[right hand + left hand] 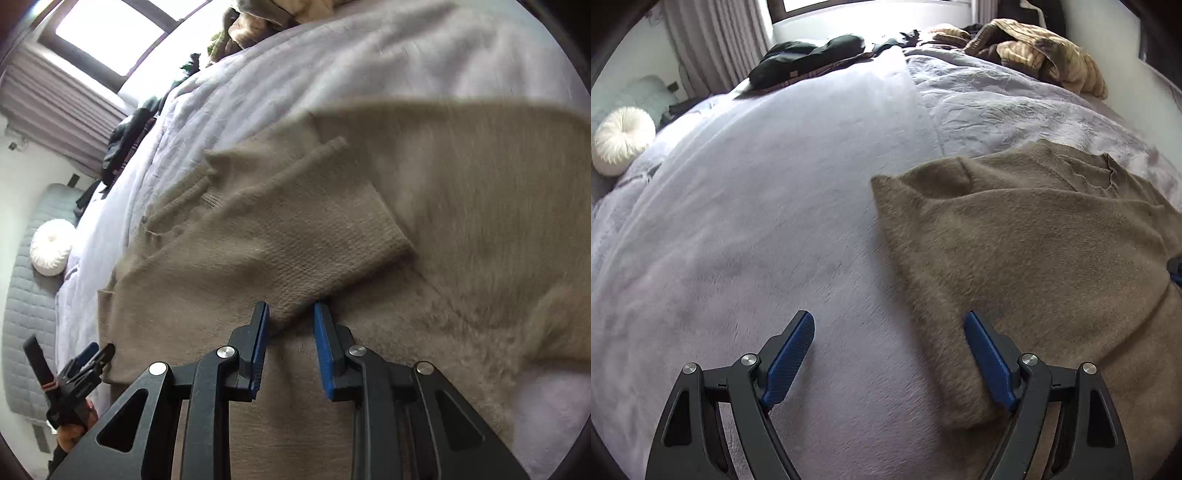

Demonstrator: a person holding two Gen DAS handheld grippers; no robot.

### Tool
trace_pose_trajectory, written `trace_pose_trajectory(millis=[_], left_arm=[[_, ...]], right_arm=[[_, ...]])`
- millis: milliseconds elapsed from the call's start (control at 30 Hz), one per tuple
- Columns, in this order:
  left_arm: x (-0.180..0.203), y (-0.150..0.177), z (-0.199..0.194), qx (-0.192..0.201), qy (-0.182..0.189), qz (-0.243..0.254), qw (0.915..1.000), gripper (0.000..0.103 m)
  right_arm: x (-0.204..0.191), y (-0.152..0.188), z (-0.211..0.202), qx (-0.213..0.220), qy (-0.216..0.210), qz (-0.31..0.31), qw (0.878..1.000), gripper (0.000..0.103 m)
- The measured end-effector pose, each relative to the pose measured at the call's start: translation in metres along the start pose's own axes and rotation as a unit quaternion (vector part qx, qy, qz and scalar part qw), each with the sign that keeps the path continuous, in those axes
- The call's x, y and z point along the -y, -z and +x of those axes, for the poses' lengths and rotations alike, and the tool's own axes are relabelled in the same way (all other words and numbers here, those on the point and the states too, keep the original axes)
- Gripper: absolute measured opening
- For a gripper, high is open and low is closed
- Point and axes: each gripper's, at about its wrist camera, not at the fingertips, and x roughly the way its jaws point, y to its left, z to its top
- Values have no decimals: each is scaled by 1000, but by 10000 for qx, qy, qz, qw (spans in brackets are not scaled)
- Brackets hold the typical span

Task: Fold small clothes

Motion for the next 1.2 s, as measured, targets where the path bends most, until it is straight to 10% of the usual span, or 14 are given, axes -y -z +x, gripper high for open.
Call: trace_pose_trajectory(millis=[367, 500, 833, 867, 933, 1200], left_arm=[[-15, 10, -21, 57, -186, -175, 9997, 89], [-25, 12, -27, -192, 583, -734, 9954, 89], [-1, 9, -17, -600, 1408, -724, 9856, 10], [1, 7, -18, -602, 1426, -667, 9857, 10], [1, 5, -18, -623, 1445, -518, 9862, 10], [-13, 10, -13, -551, 1640, -365, 9843, 10]], right_arm=[[1, 19, -36, 28, -29, 70, 10000, 40], [8, 31, -49, 31, -281, 217, 9994, 47], [15, 7, -7, 149, -944, 1296, 9869, 46], [12, 3, -1, 132, -916, 1278, 9875, 43], [8, 0, 4, 50, -785, 1229, 9893, 6], [14, 20, -2, -30, -823, 1135, 9901, 6]])
